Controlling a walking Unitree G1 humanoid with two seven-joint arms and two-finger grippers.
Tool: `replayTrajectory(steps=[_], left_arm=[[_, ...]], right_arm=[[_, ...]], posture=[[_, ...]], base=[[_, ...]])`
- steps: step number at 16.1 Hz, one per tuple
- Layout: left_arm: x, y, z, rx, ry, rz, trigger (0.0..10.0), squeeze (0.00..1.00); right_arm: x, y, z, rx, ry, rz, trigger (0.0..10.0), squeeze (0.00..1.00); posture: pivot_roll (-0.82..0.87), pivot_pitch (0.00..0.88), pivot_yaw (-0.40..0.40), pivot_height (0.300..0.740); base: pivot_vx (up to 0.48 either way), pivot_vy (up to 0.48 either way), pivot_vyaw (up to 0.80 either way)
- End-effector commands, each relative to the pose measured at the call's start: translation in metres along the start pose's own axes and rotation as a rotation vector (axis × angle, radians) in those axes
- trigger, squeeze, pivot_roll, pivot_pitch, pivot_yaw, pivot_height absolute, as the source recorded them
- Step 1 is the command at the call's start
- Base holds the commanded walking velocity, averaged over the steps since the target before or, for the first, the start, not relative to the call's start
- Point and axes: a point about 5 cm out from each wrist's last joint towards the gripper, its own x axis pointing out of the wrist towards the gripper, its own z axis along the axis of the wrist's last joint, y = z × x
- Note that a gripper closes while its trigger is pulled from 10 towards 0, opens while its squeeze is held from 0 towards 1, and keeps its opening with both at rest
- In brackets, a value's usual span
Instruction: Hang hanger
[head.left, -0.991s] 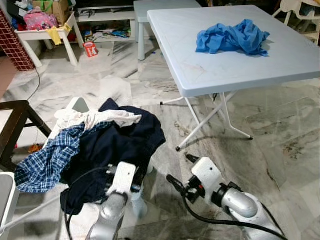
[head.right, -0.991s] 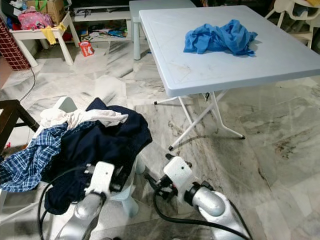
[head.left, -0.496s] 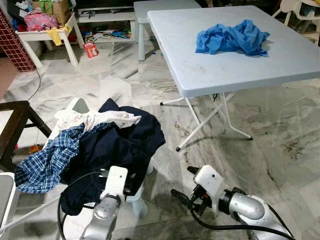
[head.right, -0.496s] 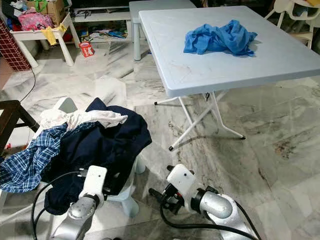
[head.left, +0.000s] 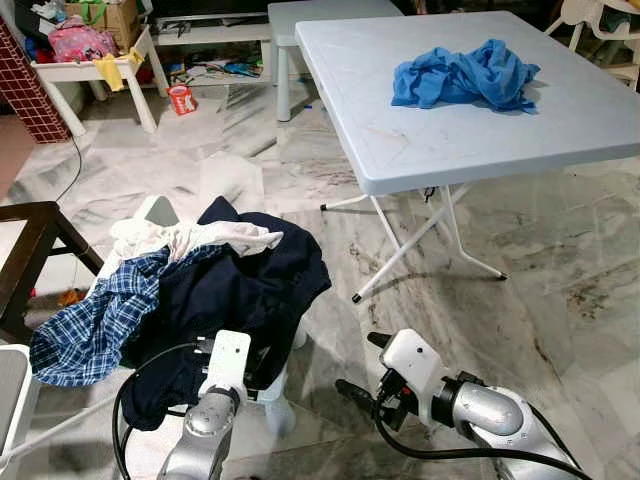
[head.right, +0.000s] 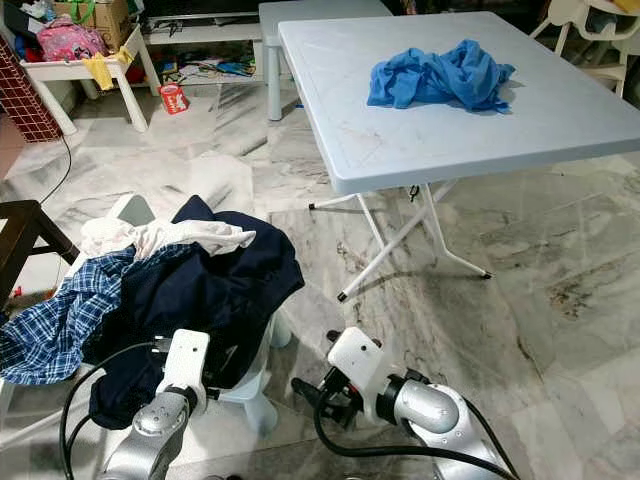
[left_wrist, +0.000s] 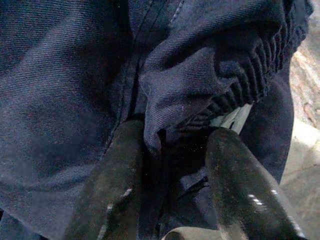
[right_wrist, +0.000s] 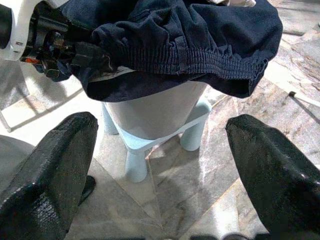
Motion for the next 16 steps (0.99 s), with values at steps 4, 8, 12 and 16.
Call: replayTrajectory(steps=[4, 8, 12, 16], left_arm=[[0.002, 0.002, -0.001, -0.023, 0.012, -0.010, 0.0, 0.00], [0.002, 0.002, 0.002, -0.030, -0.006, -0.016, 0.0, 0.00], [0.001, -0.004, 0.020, -0.018, -0.114, -0.049, 0.0, 0.00], [0.003, -0.003, 0.021, -0.028, -0.117, -0.048, 0.0, 0.00]], right_arm=[[0.000, 0.002, -0.003, 0.005, 0.016, 0.002, 10.0, 0.00], [0.000, 0.003, -0.004, 0.003, 0.024, 0.009, 10.0, 0.00], [0.001, 0.003, -0.007, -0.002, 0.037, 0.011, 10.0, 0.00], [0.003, 0.001, -0.006, -0.009, 0.033, 0.002, 10.0, 0.00]], posture=[[-0.17, 0.096, 0.020, 0.740], [-0.17, 0.098, 0.021, 0.740], [-0.16, 0.093, 0.020, 0.740], [-0.17, 0.087, 0.025, 0.740]], base=[[0.000, 0.000, 0.00], [0.000, 0.000, 0.00], [0.000, 0.000, 0.00], [0.000, 0.000, 0.00]])
